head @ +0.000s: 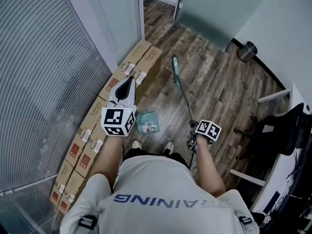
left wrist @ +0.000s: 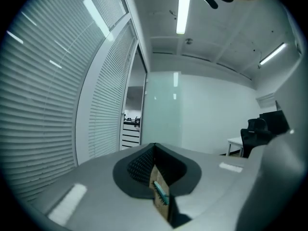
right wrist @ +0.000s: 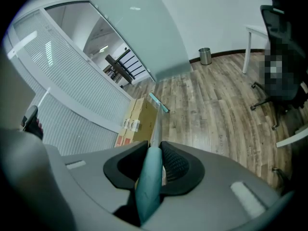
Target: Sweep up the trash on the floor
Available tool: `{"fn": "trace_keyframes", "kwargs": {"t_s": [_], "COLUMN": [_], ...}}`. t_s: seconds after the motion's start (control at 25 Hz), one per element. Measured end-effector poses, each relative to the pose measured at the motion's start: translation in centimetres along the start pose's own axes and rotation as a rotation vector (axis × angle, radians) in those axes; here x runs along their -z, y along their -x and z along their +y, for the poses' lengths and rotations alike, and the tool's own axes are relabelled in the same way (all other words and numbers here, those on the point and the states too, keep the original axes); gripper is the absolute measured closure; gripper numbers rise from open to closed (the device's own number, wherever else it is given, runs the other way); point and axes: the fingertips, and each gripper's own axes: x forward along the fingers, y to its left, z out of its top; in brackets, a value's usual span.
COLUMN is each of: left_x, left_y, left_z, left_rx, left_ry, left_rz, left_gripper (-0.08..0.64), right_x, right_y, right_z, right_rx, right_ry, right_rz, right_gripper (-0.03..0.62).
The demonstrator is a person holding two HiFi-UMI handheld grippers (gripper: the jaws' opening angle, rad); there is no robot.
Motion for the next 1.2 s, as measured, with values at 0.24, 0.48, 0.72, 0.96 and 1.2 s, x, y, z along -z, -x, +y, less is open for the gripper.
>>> {"fn": "trace_keyframes", "kwargs": {"t_s": [0.24,0.48,0.72,0.96,1.2], "left_x": [-1.3,-1.7,-1.3,-1.4,-1.1], "left_y": [0.8,1.1,1.5,1.8,1.7], "left_z": [-1.9,-3.0,-2.8,-2.4,-2.9], "left_rx": [0.034,0.047,0.047,0.041,0.049], "left_ry": [-0.005,-0.013,-0.019,-0.011,-0.015], "left_rz": [-0.027,-0.023,-0.016,-0.017,-0.016], "left_gripper": [0.557,0.557,0.557,0.557,0.557], "right_x": [-2.1,-3.7,-3.2,-2.6,-2.7], "right_y": [1.2,2.0,1.6,1.9,1.9], "right_z": [2.3,3.2,2.4,2.0,1.9], "right_rx": [-0.033,-0.047,-0.041,-0.038,-0.046], "right_ry": [0.038,0.056,0.034,0.022,0.028], "right_rz": [-0.056,-0.091,-0.078,-0.075,-0.077], "right_gripper": [0.485,0.485,0.485,0.485,0.485]}}
